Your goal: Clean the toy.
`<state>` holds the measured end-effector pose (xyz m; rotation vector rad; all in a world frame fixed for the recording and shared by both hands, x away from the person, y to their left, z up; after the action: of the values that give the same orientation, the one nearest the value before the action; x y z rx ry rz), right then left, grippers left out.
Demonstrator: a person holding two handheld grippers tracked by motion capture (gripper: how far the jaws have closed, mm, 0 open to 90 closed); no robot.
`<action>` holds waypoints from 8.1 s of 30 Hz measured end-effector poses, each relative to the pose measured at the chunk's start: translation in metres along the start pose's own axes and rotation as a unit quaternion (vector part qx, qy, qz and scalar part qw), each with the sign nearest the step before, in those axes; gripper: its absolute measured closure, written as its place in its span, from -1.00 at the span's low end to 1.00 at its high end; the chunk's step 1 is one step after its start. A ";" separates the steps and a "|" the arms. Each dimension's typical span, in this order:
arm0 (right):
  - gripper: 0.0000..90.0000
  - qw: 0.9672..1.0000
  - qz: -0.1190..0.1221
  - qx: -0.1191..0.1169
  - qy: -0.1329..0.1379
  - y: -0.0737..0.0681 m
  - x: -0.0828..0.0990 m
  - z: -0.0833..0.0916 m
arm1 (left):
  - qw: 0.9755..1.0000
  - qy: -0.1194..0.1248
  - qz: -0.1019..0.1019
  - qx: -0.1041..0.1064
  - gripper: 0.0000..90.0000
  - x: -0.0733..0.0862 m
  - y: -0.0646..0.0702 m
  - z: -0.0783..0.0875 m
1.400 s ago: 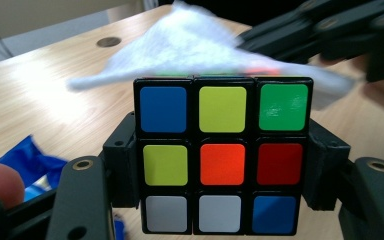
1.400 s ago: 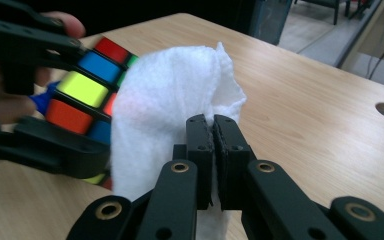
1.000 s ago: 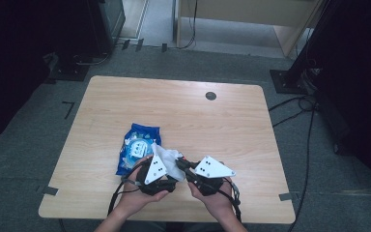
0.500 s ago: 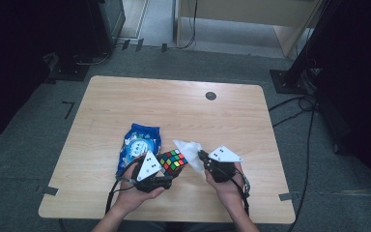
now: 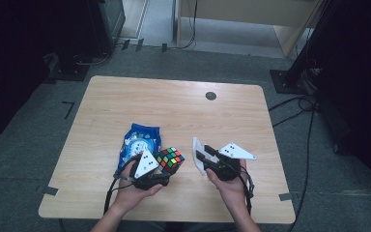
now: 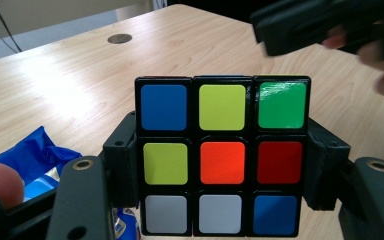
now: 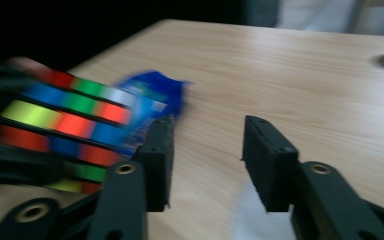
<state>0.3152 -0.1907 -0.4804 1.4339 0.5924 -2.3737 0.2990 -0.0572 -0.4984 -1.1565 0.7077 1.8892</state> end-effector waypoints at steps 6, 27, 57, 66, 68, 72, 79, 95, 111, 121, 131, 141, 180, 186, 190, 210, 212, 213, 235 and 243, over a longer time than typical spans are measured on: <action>-0.23 0.997 -0.044 -0.067 -0.009 -0.044 -0.008 0.001 | 1.000 -0.003 -0.016 -0.009 -0.24 0.001 0.004 -0.004; -0.23 0.997 0.022 -0.034 -0.064 -0.066 0.014 -0.015 | 0.998 -0.013 -0.055 -0.028 -0.25 0.003 0.016 -0.013; -0.24 0.997 0.055 -0.047 0.026 -0.078 0.032 -0.034 | 0.996 0.029 0.087 0.007 -0.24 -0.011 -0.009 0.006; -0.23 0.984 0.175 -0.010 0.043 -0.073 0.036 -0.034 | 0.995 -0.006 0.093 0.022 -0.26 -0.009 -0.007 0.005; -0.23 0.975 0.216 0.004 0.049 -0.073 0.038 -0.033 | 0.995 -0.007 0.095 0.023 -0.26 -0.010 -0.007 0.005; -0.23 0.954 0.292 0.026 0.061 -0.078 0.042 -0.033 | 0.994 -0.027 0.104 0.029 -0.25 -0.007 -0.006 0.003; -0.25 0.950 0.309 0.036 0.039 -0.066 0.047 -0.040 | 0.996 -0.004 0.087 0.003 -0.24 -0.012 -0.011 0.009; -0.44 0.983 -0.155 -0.092 0.032 -0.045 -0.008 -0.010 | 0.997 0.049 0.036 -0.055 -0.24 -0.008 -0.012 0.003; -0.24 0.972 -0.208 -0.108 -0.020 -0.057 0.007 -0.021 | 0.999 0.019 -0.008 -0.030 -0.25 -0.003 0.011 -0.012; -0.24 0.997 -0.053 -0.052 0.005 -0.069 0.004 -0.017 | 0.999 0.014 -0.025 -0.031 -0.24 -0.004 0.010 -0.009; 0.09 0.996 0.054 0.074 -0.003 0.023 -0.004 -0.003 | 0.998 0.021 0.032 -0.042 -0.24 -0.001 -0.023 0.007; 0.12 0.986 0.058 0.114 -0.108 0.063 0.063 -0.041 | 0.999 0.011 0.032 -0.042 -0.24 0.003 -0.025 0.005; 0.92 0.996 0.074 -0.027 0.028 -0.053 -0.003 -0.006 | 0.999 0.013 -0.037 0.003 -0.24 -0.004 0.021 -0.009; 0.94 0.996 0.072 0.043 -0.010 -0.012 0.015 -0.017 | 0.999 0.033 -0.034 0.005 -0.24 -0.011 0.018 0.000; 0.95 0.998 0.052 0.036 0.011 -0.011 0.004 -0.007 | 0.999 0.019 -0.029 -0.001 -0.24 -0.006 0.012 -0.002; 0.94 0.993 0.088 -0.060 0.053 -0.071 -0.008 0.005 | 0.998 0.022 -0.049 0.014 -0.24 -0.009 0.029 -0.005; 0.94 0.995 0.079 -0.043 0.047 -0.059 -0.006 0.001 | 0.998 0.025 -0.048 0.013 -0.24 -0.011 0.027 -0.003; 0.94 0.996 0.080 -0.024 0.042 -0.050 -0.004 -0.002 | 0.998 0.026 -0.050 0.011 -0.24 -0.011 0.026 -0.002; 0.44 0.994 -0.003 0.108 -0.005 0.053 0.016 -0.008 | 0.999 0.041 -0.025 -0.004 -0.24 -0.013 0.004 0.008; 0.44 1.000 -0.012 0.008 0.021 -0.010 -0.008 0.002 | 0.999 0.041 -0.027 -0.005 -0.24 -0.013 0.006 0.007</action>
<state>0.3129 -0.1821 -0.4704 1.4957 0.6077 -2.3768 0.2944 -0.0594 -0.4836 -1.2534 0.7048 1.8116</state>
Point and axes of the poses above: each handheld gripper's, and its own axes: z roughly backward along the jaws, x roughly out of its underside, y roughly to its right, the point moved 10 cm from there along -z, roughly forward along the jaws, and after that the axes turned 8 degrees about x, right-handed, at the moved point
